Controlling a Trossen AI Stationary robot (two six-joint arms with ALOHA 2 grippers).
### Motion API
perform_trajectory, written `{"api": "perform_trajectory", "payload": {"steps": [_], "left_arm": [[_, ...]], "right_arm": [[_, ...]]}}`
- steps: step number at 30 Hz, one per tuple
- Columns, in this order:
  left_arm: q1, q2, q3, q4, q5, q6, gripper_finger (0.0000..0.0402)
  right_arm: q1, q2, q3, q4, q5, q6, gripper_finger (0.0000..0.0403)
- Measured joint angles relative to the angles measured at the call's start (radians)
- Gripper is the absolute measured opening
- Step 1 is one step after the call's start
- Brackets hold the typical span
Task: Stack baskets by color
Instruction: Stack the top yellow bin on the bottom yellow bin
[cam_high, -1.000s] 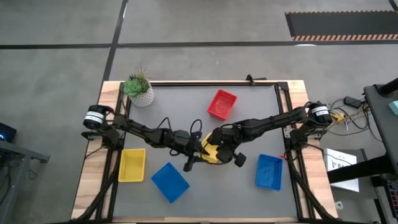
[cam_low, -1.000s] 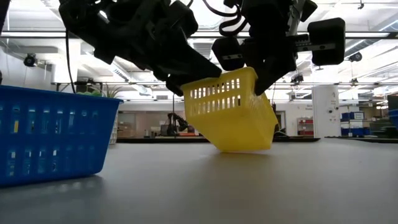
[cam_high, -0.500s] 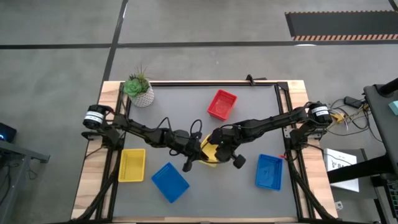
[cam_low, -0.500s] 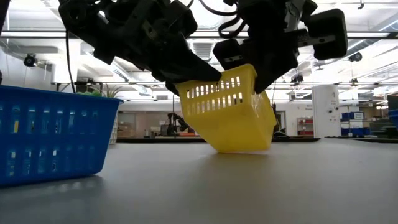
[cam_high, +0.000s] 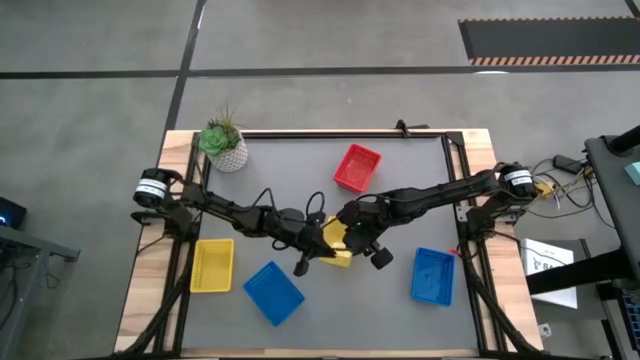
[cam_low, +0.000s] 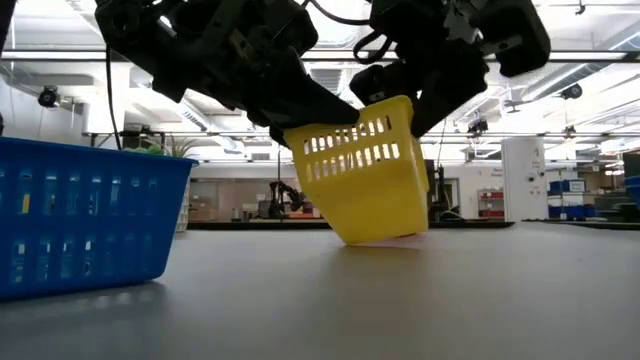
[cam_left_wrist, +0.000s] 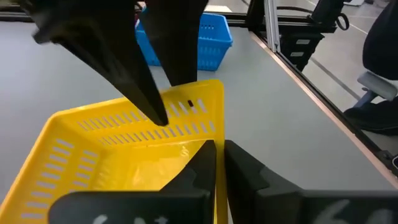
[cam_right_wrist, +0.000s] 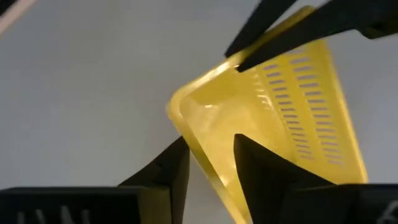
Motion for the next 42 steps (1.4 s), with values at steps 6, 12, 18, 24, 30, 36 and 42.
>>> {"api": "perform_trajectory", "payload": {"steps": [6, 12, 18, 24, 30, 36, 42], "left_arm": [[-0.004, -0.002, 0.005, -0.001, -0.005, 0.02, 0.0], [-0.044, -0.013, 0.017, -0.045, -0.114, 0.098, 0.0], [-0.117, -0.077, 0.128, -0.35, -0.277, 0.174, 0.0], [-0.221, -0.142, 0.27, -0.695, -0.517, 0.217, 0.0], [-0.315, -0.161, 0.37, -0.94, -0.691, 0.202, 0.0], [-0.43, -0.162, 0.428, -1.14, -0.794, 0.144, 0.0], [-0.612, -0.162, 0.454, -1.388, -0.857, 0.013, 0.0]], "right_arm": [[-0.004, -0.079, -0.004, -0.013, -0.007, 0.092, 0.0124], [-0.004, -0.21, -0.041, -0.002, -0.012, 0.165, 0.0123], [-0.004, -0.405, -0.145, 0.14, -0.002, 0.187, 0.0114], [-0.004, -0.581, -0.319, 0.368, 0.014, 0.186, 0.0106], [-0.004, -0.712, -0.485, 0.525, 0.104, 0.198, 0.0105], [-0.004, -0.765, -0.637, 0.747, 0.129, 0.24, 0.0105], [-0.004, -0.769, -0.742, 0.894, 0.129, 0.244, 0.0105]]}}
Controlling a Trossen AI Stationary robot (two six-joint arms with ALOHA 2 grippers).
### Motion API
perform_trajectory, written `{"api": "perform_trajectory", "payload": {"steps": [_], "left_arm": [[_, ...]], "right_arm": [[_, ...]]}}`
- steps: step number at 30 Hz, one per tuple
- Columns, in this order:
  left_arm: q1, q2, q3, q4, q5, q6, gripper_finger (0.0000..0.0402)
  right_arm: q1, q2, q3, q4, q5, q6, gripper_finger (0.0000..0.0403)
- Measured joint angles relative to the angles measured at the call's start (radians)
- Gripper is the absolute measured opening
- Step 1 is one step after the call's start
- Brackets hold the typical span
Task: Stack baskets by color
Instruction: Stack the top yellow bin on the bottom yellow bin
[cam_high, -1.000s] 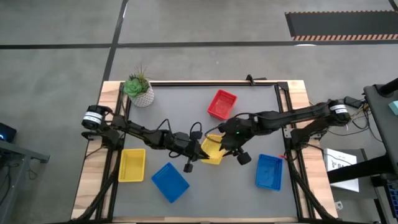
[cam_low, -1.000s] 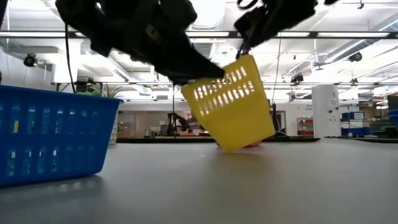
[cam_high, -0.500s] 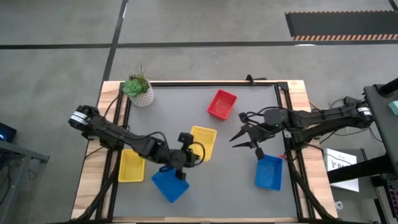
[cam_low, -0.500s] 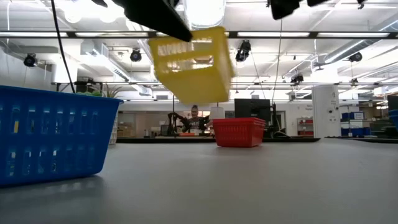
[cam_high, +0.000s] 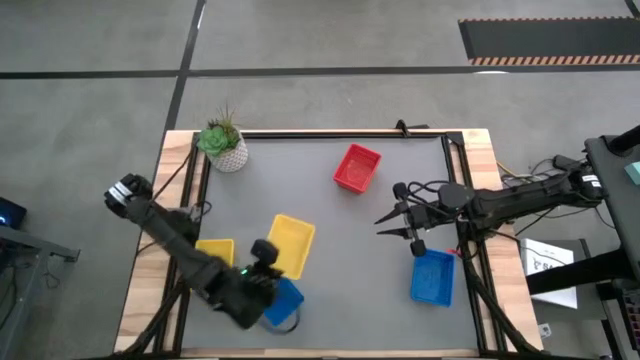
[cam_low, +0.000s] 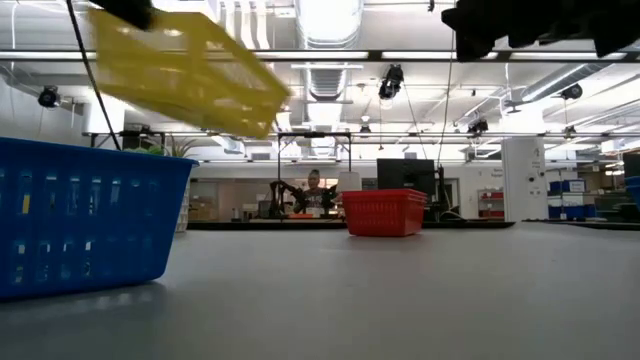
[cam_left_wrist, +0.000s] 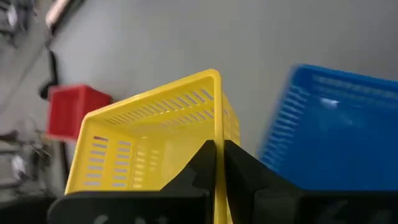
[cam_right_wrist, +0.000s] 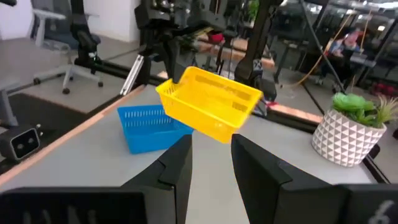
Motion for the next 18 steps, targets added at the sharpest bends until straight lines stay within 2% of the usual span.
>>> {"api": "perform_trajectory", "payload": {"steps": [3, 7, 11, 18], "left_arm": [[-0.094, -0.01, 0.006, -0.115, -0.018, -0.239, 0.0], [-0.195, -0.02, 0.005, -0.244, 0.044, -0.469, 0.0], [-0.274, -0.019, 0.005, -0.292, 0.051, -0.524, 0.0], [-0.376, -0.023, 0.005, -0.47, 0.078, -0.747, 0.0]], "right_arm": [[0.0, 0.014, -0.035, 0.077, 0.0, 0.012, 0.0105], [0.0, 0.04, -0.066, 0.157, 0.001, 0.006, 0.0105], [0.0, 0.054, -0.077, 0.214, 0.002, -0.005, 0.0105], [0.001, 0.064, -0.088, 0.229, 0.001, 0.073, 0.0105]]}}
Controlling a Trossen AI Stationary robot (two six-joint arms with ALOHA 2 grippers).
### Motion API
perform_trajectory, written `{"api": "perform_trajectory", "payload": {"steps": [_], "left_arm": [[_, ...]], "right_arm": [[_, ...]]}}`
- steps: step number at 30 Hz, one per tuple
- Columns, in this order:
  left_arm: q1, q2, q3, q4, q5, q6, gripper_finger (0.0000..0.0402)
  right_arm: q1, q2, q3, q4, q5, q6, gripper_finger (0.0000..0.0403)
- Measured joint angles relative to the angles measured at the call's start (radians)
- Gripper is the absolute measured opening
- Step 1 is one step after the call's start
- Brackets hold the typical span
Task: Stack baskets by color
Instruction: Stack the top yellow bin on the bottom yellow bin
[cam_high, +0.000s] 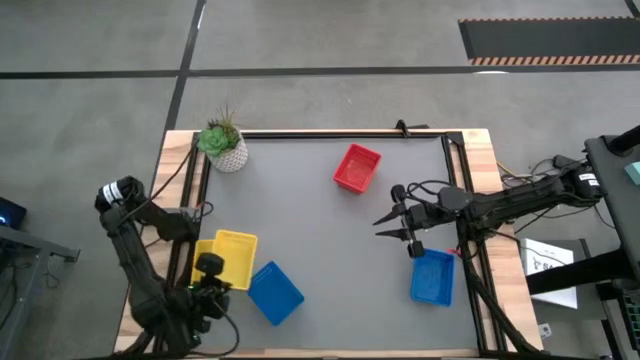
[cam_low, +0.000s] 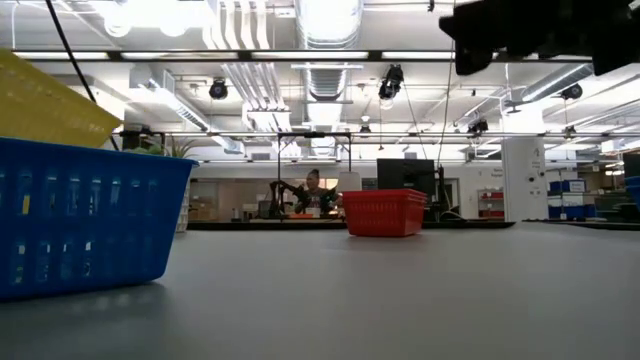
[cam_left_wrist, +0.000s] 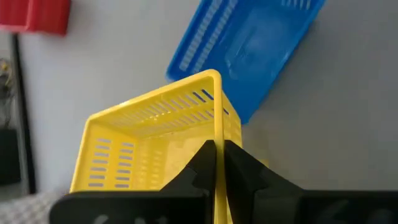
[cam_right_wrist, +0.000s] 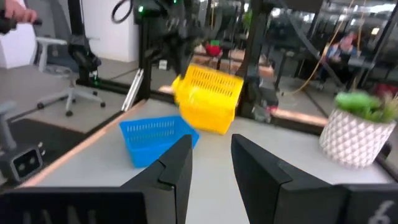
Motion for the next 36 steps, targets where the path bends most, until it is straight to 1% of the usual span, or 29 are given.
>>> {"api": "perform_trajectory", "payload": {"steps": [5, 8, 10, 14, 19, 25, 28, 36], "left_arm": [[-0.062, -0.03, 0.001, -0.136, 0.003, -0.158, 0.0], [-0.091, -0.041, -0.011, -0.145, 0.001, -0.24, 0.0], [-0.104, -0.039, -0.031, -0.115, 0.009, -0.287, 0.0], [-0.111, -0.012, -0.065, -0.028, 0.05, -0.297, 0.0], [-0.114, 0.0, -0.085, -0.042, 0.148, -0.3, 0.0], [-0.114, -0.005, -0.12, -0.036, 0.149, -0.371, 0.0002], [-0.114, -0.005, -0.137, -0.036, 0.148, -0.425, 0.0016], [-0.114, -0.005, -0.161, -0.035, 0.104, -0.43, 0.0073]], "right_arm": [[0.002, 0.036, -0.019, -0.004, -0.001, 0.027, 0.0105], [0.002, 0.051, -0.013, 0.017, -0.001, 0.026, 0.0105], [0.002, 0.06, -0.006, 0.021, -0.001, 0.023, 0.0105], [0.002, 0.075, -0.004, 0.023, -0.001, -0.009, 0.0105], [0.002, 0.09, -0.004, 0.025, -0.003, 0.025, 0.0105], [0.002, 0.1, -0.004, 0.053, -0.003, 0.025, 0.0105], [0.002, 0.099, -0.004, 0.053, -0.003, 0.025, 0.0105], [0.002, 0.1, -0.004, 0.053, -0.004, 0.031, 0.0105]]}}
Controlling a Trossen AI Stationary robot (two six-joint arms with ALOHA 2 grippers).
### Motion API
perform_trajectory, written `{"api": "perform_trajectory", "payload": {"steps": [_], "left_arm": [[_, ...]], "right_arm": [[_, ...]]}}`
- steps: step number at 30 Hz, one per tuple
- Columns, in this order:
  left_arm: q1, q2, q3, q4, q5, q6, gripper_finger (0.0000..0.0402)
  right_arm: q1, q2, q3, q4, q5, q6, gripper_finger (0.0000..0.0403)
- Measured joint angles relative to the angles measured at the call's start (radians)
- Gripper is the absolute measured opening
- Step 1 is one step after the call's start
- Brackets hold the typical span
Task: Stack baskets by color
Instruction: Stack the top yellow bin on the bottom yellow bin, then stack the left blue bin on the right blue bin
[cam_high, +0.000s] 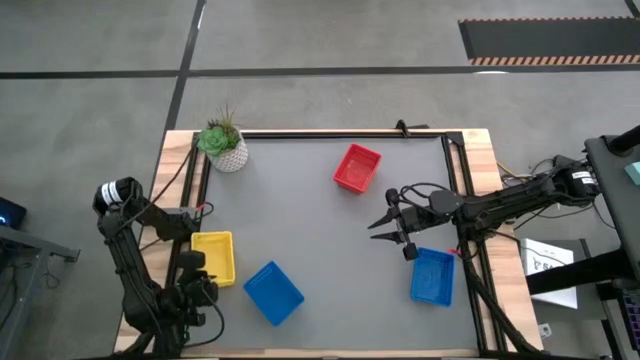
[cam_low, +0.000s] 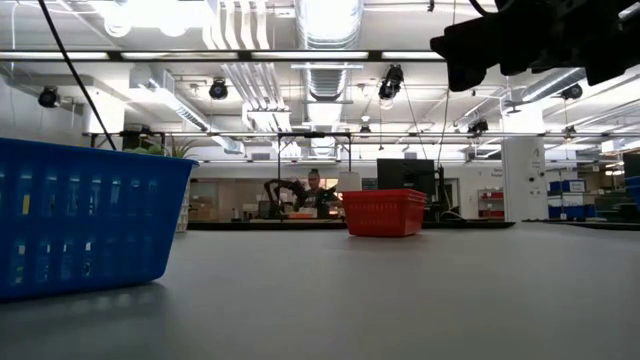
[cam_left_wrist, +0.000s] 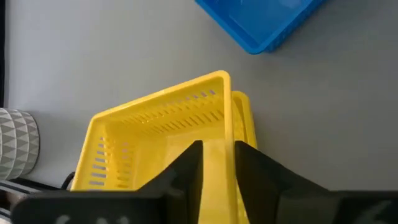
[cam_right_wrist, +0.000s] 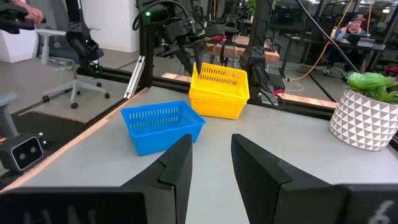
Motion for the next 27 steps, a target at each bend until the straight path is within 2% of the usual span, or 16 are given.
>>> {"api": "perform_trajectory", "payload": {"steps": [6, 12, 15, 22, 24, 27], "left_arm": [[0.008, -0.005, 0.029, -0.008, 0.0, 0.0, 0.0109], [0.029, -0.029, 0.075, -0.007, -0.037, -0.014, 0.0113], [0.037, -0.031, 0.074, -0.006, -0.148, -0.057, 0.0113], [0.075, -0.031, 0.068, 0.059, -0.494, -0.039, 0.0113], [0.088, -0.033, 0.068, 0.083, -0.536, -0.019, 0.0113], [0.111, -0.033, 0.064, 0.182, -0.538, 0.102, 0.0112]], "right_arm": [[0.0, 0.0, 0.0, 0.0, -0.001, 0.0, 0.0105], [0.0, 0.0, 0.0, 0.0, 0.0, -0.005, 0.0105], [0.0, 0.0, 0.0, 0.0, 0.001, -0.007, 0.0105], [0.0, 0.0, 0.0, -0.001, 0.002, -0.011, 0.0105], [0.0, 0.0, 0.0, -0.001, 0.002, -0.012, 0.0105], [0.0, 0.0, 0.0, -0.001, 0.002, -0.025, 0.0105]]}}
